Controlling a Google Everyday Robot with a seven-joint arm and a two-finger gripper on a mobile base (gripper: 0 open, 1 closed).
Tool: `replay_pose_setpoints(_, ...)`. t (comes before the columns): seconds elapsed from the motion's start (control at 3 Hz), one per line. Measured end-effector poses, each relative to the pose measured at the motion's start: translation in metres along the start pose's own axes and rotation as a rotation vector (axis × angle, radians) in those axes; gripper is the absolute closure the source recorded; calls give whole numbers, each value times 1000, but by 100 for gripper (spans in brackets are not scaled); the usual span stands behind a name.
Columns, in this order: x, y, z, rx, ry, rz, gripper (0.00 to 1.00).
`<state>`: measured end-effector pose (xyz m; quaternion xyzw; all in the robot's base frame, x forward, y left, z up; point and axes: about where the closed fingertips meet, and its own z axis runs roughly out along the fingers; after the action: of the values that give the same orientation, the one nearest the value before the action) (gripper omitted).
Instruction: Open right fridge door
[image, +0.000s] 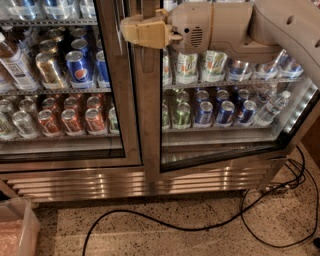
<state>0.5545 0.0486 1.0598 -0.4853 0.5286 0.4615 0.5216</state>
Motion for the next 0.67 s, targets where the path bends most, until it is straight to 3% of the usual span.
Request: replay_pose_setpoints(0.67,-1,8,-3,14,11,3,100)
